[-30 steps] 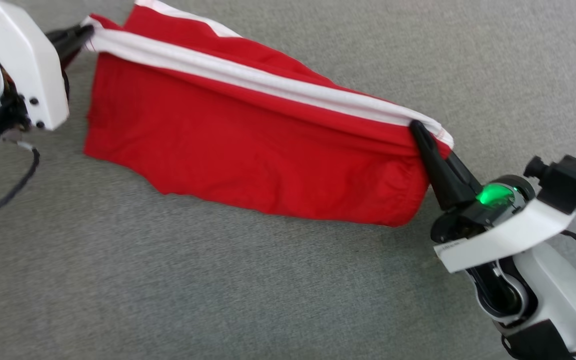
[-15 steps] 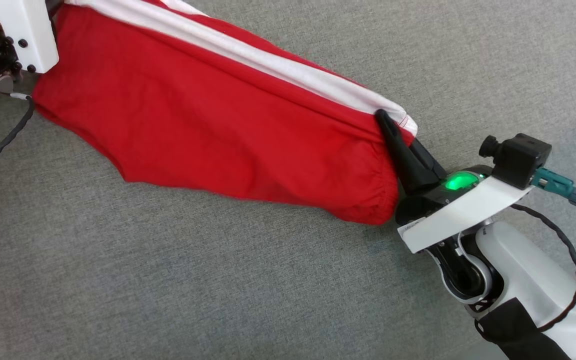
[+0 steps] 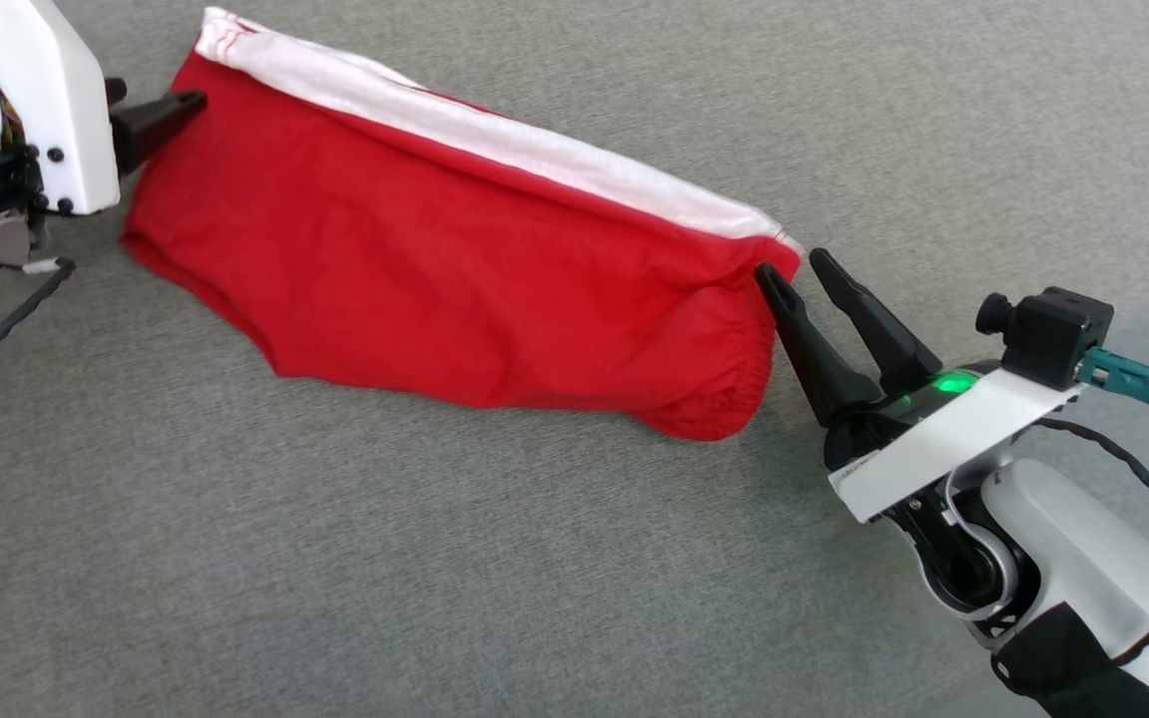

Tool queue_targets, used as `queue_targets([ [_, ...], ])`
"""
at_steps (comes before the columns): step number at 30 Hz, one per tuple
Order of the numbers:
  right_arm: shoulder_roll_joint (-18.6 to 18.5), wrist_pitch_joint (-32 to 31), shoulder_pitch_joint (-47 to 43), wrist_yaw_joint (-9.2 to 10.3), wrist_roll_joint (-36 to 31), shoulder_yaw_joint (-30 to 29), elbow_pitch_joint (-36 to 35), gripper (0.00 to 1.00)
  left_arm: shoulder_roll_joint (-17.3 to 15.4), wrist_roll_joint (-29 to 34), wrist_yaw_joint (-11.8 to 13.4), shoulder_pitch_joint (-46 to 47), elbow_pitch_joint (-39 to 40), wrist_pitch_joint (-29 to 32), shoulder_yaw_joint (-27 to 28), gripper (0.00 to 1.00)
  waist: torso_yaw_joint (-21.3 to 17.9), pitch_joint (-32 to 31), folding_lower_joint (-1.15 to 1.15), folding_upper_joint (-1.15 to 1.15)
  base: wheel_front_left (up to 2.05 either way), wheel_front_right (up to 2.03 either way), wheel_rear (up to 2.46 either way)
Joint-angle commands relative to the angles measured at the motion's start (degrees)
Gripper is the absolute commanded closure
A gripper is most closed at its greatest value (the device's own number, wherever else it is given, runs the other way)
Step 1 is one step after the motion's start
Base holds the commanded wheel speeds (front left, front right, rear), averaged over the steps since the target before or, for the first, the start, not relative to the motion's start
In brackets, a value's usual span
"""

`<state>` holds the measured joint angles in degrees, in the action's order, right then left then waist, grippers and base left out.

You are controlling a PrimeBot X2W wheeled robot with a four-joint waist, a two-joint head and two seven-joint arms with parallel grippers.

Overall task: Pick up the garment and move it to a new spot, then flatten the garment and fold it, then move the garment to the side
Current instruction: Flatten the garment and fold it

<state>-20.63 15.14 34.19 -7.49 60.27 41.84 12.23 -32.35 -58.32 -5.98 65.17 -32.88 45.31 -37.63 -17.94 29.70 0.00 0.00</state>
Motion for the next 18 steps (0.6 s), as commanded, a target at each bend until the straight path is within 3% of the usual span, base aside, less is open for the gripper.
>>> queue_targets([
  [1, -0.79, 0.01, -0.61, -0.02, 0.42, 0.19, 0.53, 0.0, -0.65, -0.48, -0.14, -0.69, 0.21, 0.92, -0.39, 0.0, -0.77, -0.08, 0.0, 0.0, 0.0, 0.0, 0.0],
  [11, -2.02, 0.01, -1.87, -0.02, 0.94, -1.73, 0.64, 0.0, -3.39, -2.0, -0.5, -3.73, -0.33, 10.11, -3.51, 0.0, -3.85, -0.1, 0.0, 0.0, 0.0, 0.0, 0.0],
  [12, -2.1, 0.02, -2.15, -0.02, 0.78, -2.27, 0.56, 0.0, -3.28, -2.45, -0.54, -4.16, -0.17, 10.55, -3.49, 0.24, -3.86, -0.25, 0.0, 0.0, 0.0, 0.0, 0.0],
  [13, -2.3, 0.01, -2.53, -0.02, 0.62, -2.88, 0.53, 0.0, -3.04, -3.06, -0.55, -4.43, 0.09, 10.8, -3.26, 0.72, -3.73, -0.47, 0.0, 0.0, 0.0, 0.0, 0.0],
  [14, -2.53, 0.01, -2.92, -0.02, 0.46, -3.54, 0.56, 0.0, -2.73, -3.51, -0.48, -4.42, 0.39, 10.97, -3.12, 1.0, -3.44, -0.75, 0.0, 0.0, 0.0, 0.0, 0.0],
  [18, -2.97, 0.01, -4.45, -0.02, -0.2, -5.2, 0.96, 0.0, -2.56, -3.92, -0.61, -4.95, 1.49, 9.44, -2.73, 1.0, -1.42, -2.93, 0.0, 0.0, 0.0, 0.0, 0.0],
])
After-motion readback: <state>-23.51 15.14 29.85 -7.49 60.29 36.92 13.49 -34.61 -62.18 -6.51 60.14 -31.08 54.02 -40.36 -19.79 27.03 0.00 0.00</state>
